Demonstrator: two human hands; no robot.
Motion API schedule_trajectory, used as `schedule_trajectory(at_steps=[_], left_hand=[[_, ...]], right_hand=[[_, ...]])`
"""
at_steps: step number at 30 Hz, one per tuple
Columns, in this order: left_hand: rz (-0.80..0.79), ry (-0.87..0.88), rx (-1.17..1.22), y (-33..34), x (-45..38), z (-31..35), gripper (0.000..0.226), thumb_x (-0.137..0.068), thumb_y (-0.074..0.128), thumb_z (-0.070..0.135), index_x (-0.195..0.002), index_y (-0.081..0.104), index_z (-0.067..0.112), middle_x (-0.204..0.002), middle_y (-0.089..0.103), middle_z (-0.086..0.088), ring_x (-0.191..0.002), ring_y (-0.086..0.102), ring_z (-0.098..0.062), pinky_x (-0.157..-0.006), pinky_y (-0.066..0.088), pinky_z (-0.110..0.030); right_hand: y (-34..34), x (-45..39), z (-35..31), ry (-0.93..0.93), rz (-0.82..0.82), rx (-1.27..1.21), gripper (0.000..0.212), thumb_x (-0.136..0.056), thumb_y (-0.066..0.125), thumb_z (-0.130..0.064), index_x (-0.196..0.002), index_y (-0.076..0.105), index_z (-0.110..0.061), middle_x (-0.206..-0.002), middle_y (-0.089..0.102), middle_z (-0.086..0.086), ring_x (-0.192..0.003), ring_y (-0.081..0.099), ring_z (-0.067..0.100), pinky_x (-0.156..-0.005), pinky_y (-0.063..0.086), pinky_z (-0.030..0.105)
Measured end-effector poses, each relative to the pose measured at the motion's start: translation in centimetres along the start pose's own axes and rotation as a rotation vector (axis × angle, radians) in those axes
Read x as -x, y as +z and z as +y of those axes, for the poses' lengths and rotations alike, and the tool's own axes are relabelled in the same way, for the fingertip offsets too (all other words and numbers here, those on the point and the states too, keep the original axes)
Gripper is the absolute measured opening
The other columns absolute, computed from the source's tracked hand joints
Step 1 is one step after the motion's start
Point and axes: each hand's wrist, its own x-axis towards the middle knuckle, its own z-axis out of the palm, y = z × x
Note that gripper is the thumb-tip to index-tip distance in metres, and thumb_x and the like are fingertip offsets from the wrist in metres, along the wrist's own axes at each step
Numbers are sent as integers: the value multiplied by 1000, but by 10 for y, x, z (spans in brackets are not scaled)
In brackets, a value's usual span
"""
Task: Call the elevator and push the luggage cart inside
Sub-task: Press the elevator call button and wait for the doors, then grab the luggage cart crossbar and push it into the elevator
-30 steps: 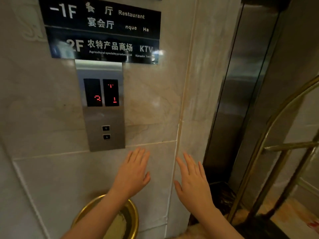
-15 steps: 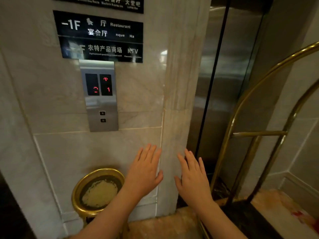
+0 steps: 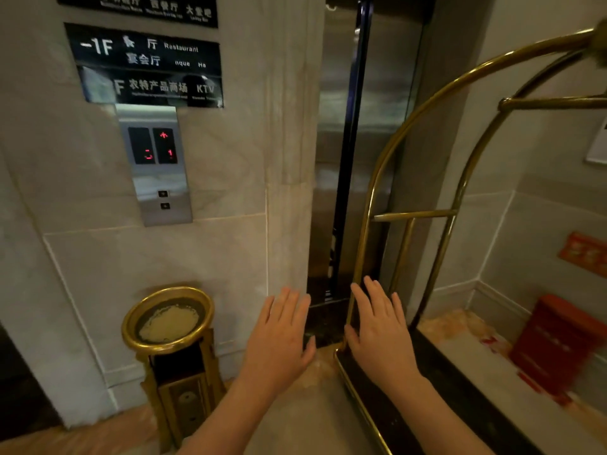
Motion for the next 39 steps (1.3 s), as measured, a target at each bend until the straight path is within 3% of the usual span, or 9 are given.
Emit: schedule_trajectory(at_steps=[4, 13, 17, 19, 21, 25, 28, 34, 39], left_hand=[[-6, -25, 18, -23, 8, 61, 68, -88, 30, 52, -144, 34, 15, -149, 42, -10, -140, 33, -27, -113, 22, -44], [2, -108, 14, -29, 22, 222, 67, -85, 34, 50, -140, 40, 13, -143, 50, -10, -135, 41, -26, -110, 31, -45], [-36, -129, 56, -42, 26, 306, 68, -88, 27, 49, -147, 29, 16, -153, 35, -8, -144, 22, -23, -116, 12, -42], [-38, -125, 56, -53, 27, 338, 68, -91, 31, 48, -150, 19, 18, -159, 21, -6, -147, 8, -21, -116, -2, -39], [-22, -128, 27, -64, 31, 362, 67, -93, 37, 47, -150, 18, 18, -159, 20, -6, -147, 6, -21, -114, -6, -39], [-41, -104, -12, -81, 41, 410, 69, -89, 50, 48, -146, 31, 15, -152, 36, -10, -144, 23, -25, -114, 9, -42], [1, -55, 16, -86, 59, 457, 68, -85, 59, 46, -141, 39, 14, -146, 45, -10, -139, 34, -27, -113, 21, -45], [39, -10, 154, -90, 84, 554, 62, -86, 36, 45, -138, 43, 12, -142, 50, -14, -136, 39, -30, -112, 30, -49], [109, 73, 203, -102, 66, 635, 56, -87, 44, 40, -136, 44, 13, -138, 53, -12, -132, 45, -28, -110, 28, -43]], right_hand=[[-29, 34, 43, -16, -7, 32, 76, -82, 74, -32, -146, 36, -18, -155, 33, 9, -143, 23, 26, -114, 11, 48], [-73, 99, 168, -113, -48, 21, 76, -77, 78, -30, -142, 41, -16, -150, 41, 11, -140, 31, 26, -112, 17, 49], [-112, 119, 226, -157, -19, -10, 73, -77, 78, -25, -140, 43, -14, -148, 43, 12, -139, 33, 28, -112, 18, 50], [-132, 126, 248, -167, -3, -31, 69, -81, 75, -23, -141, 42, -14, -149, 41, 12, -141, 30, 28, -114, 16, 50], [-151, 139, 264, -181, -12, -45, 68, -85, 70, -24, -144, 38, -14, -153, 36, 12, -144, 23, 27, -116, 12, 49], [-188, 177, 294, -168, -56, -79, 67, -94, 56, -29, -150, 21, -19, -161, 16, 6, -147, 3, 20, -119, -3, 44], [-206, 215, 321, -164, -41, -89, 65, -95, 56, -27, -150, 21, -20, -161, 16, 4, -147, 3, 18, -116, -9, 39], [-247, 276, 379, -234, -39, -145, 61, -87, 66, -15, -142, 41, -12, -152, 38, 9, -142, 26, 22, -119, 12, 41], [-283, 294, 461, -197, 106, -231, 40, -90, 52, -23, -128, 54, -10, -131, 56, 10, -123, 47, 22, -106, 40, 42]])
